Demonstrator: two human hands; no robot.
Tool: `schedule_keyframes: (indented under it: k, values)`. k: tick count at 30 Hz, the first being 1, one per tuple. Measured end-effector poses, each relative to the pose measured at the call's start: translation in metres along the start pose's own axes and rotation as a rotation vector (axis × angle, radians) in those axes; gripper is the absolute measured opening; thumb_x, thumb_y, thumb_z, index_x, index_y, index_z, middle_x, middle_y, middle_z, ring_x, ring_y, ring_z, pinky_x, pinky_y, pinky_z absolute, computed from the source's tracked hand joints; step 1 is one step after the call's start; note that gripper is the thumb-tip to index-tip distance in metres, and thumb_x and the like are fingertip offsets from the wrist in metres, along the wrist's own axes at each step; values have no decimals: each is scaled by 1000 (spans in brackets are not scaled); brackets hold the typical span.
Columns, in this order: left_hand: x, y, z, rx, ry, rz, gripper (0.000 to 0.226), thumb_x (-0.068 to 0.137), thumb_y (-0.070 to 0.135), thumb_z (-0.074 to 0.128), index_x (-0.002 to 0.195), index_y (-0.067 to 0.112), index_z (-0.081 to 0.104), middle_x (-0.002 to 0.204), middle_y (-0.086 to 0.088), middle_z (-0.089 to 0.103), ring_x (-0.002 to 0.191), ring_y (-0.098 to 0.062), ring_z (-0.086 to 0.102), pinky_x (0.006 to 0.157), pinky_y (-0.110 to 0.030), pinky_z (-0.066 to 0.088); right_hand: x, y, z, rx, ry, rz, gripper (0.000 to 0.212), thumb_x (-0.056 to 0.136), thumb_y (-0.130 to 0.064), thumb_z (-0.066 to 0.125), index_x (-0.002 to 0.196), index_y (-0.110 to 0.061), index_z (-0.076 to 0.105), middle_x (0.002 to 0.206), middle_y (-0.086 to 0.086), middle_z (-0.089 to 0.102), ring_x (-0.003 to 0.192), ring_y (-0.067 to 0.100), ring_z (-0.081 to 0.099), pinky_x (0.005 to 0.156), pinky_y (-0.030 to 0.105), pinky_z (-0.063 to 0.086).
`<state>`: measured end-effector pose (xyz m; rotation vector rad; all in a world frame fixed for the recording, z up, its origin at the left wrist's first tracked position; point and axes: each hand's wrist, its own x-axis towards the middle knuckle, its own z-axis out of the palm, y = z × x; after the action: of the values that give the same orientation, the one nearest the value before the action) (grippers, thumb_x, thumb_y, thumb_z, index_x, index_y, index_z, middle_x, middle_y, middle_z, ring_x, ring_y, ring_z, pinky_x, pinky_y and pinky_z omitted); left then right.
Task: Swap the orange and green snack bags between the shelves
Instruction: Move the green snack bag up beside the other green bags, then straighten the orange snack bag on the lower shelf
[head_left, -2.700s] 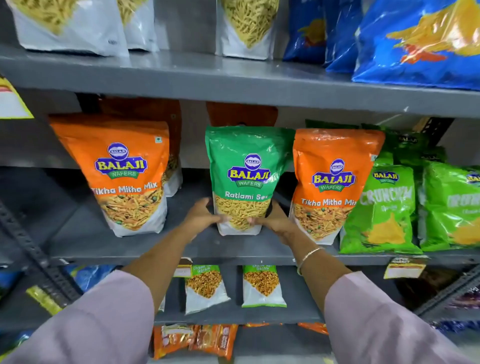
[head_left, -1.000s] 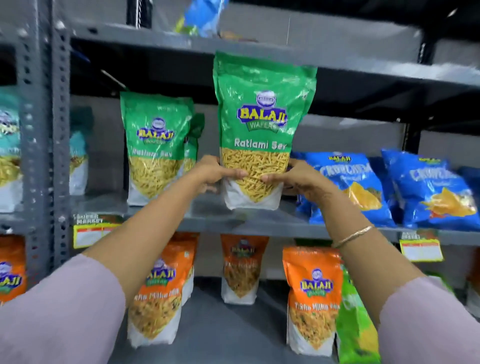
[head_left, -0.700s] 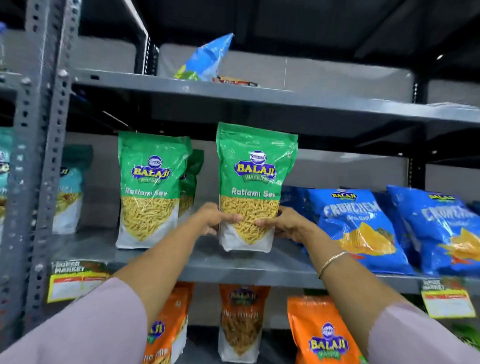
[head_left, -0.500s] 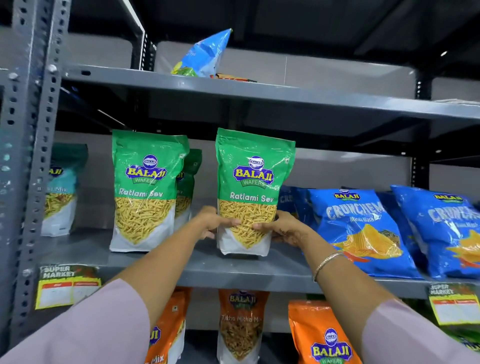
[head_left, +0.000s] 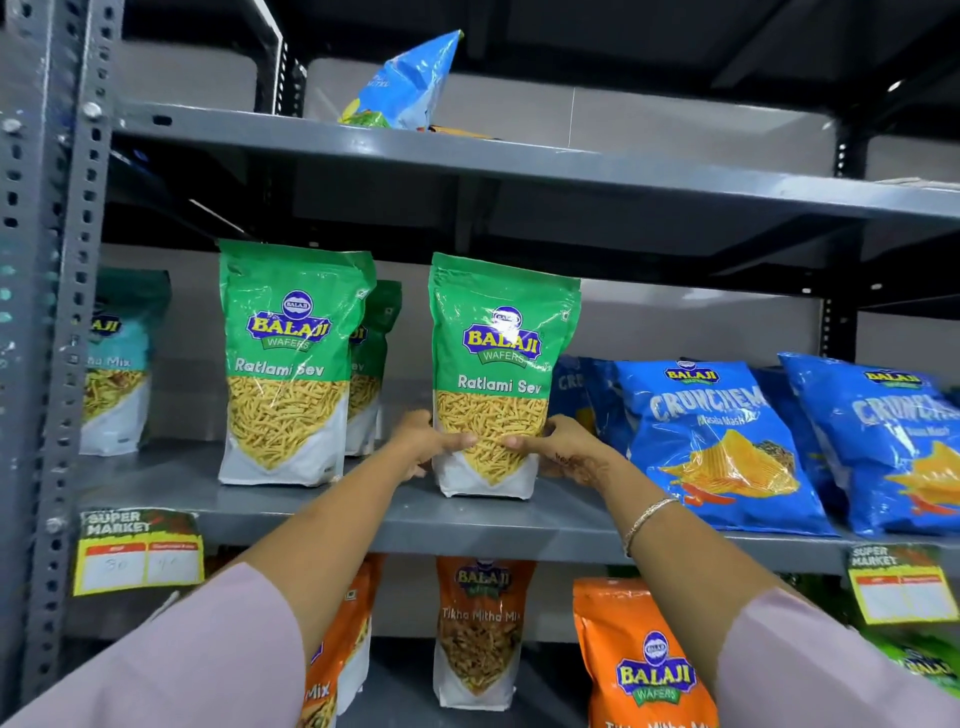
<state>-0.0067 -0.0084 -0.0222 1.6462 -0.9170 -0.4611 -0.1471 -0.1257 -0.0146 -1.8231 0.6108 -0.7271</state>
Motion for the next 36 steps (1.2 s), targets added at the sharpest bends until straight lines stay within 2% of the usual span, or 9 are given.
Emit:
schedule_keyframes:
  k: [5, 11, 14, 17, 21, 26, 30, 33, 36]
  values:
    - [-14, -11, 9, 240, 266, 172, 87, 71, 36, 76, 139, 6, 32, 145, -15, 42, 132, -33, 42, 102, -43, 39, -23, -1, -12, -122, 173, -36, 89, 71, -23, 76, 141, -2, 25, 140, 18, 42, 121, 31, 51, 91, 41, 51]
    - [-68, -44, 40, 345, 613, 632, 66, 83, 29, 62, 138, 5, 35, 147, -13, 38, 138, -29, 33, 111, -39, 31, -89, 14, -32, 5, 228, -145, 60, 80, -21, 69, 130, -6, 40, 110, 16, 62, 95, 27, 65, 79, 41, 54]
    - [-96, -75, 69, 438, 611, 864, 50, 82, 27, 58, 125, 4, 47, 131, -17, 51, 124, -26, 40, 104, -32, 33, -117, 48, -41, 41, 587, -303, 47, 81, -26, 66, 118, -5, 45, 85, 3, 60, 75, 20, 62, 67, 39, 54]
    - [-109, -107, 105, 519, 453, 919, 43, 81, 31, 54, 115, 5, 51, 114, -17, 59, 105, -23, 42, 92, -31, 36, -130, 103, -49, 18, 942, -308, 47, 81, -34, 64, 116, -8, 44, 92, 2, 53, 83, 22, 56, 77, 35, 47]
    - [-108, -147, 150, 459, 151, 723, 45, 82, 35, 55, 114, 4, 55, 113, -13, 59, 105, -23, 50, 91, -28, 38, -133, 181, -62, -28, 1031, -94, 61, 78, -35, 67, 120, 2, 42, 101, 9, 44, 105, 36, 52, 93, 42, 42]
    - [-84, -183, 196, 265, -58, 168, 67, 77, 32, 70, 130, 2, 43, 130, -18, 53, 119, -31, 52, 100, -40, 44, -135, 251, -76, -53, 718, 249, 70, 76, -32, 71, 128, 3, 38, 123, 22, 51, 118, 35, 50, 98, 42, 42]
    - [-66, -215, 220, 203, -191, -98, 87, 75, 34, 72, 141, 0, 27, 148, -19, 38, 133, -31, 41, 109, -42, 37, -139, 282, -88, 22, 430, 387, 64, 82, -19, 66, 130, 2, 29, 113, 10, 46, 104, 19, 48, 76, 27, 41]
    - [-61, -233, 234, 193, -254, -182, 90, 75, 34, 72, 143, 0, 24, 151, -18, 32, 136, -31, 37, 110, -44, 35, -135, 293, -95, 26, 291, 360, 26, 82, 0, 62, 104, -5, 48, 95, 7, 57, 73, -2, 64, 53, 11, 45]
    - [-55, -245, 246, 162, -301, -215, 87, 70, 34, 77, 139, 2, 34, 146, -16, 41, 131, -30, 43, 108, -45, 39, -127, 308, -97, 35, 183, 344, 31, 73, 1, 71, 101, -3, 58, 117, 22, 63, 105, 26, 66, 93, 39, 52]
